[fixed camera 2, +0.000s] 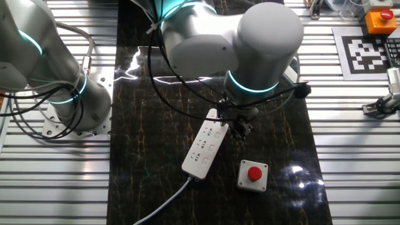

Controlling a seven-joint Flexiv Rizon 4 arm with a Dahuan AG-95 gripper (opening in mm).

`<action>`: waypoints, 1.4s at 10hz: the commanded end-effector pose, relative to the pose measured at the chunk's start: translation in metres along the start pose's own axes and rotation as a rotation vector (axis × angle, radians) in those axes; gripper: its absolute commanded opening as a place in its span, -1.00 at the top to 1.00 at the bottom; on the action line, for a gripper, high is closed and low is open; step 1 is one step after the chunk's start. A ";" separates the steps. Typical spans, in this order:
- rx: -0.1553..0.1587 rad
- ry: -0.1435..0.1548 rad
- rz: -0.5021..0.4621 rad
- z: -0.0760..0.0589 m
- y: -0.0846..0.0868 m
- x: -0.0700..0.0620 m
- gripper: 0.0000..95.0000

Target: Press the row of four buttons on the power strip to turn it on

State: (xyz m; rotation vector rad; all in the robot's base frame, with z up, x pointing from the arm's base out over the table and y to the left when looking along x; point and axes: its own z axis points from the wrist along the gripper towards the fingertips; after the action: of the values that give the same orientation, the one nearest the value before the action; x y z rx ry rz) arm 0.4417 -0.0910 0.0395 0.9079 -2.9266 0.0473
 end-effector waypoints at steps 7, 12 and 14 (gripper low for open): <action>0.017 0.006 0.007 0.010 0.004 -0.003 0.20; 0.011 0.021 -0.004 -0.025 -0.001 -0.003 0.20; 0.021 0.019 0.022 -0.043 -0.002 -0.001 0.60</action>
State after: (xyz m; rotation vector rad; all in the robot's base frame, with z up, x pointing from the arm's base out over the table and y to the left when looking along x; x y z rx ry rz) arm 0.4443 -0.0874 0.0882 0.9033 -2.8985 0.0635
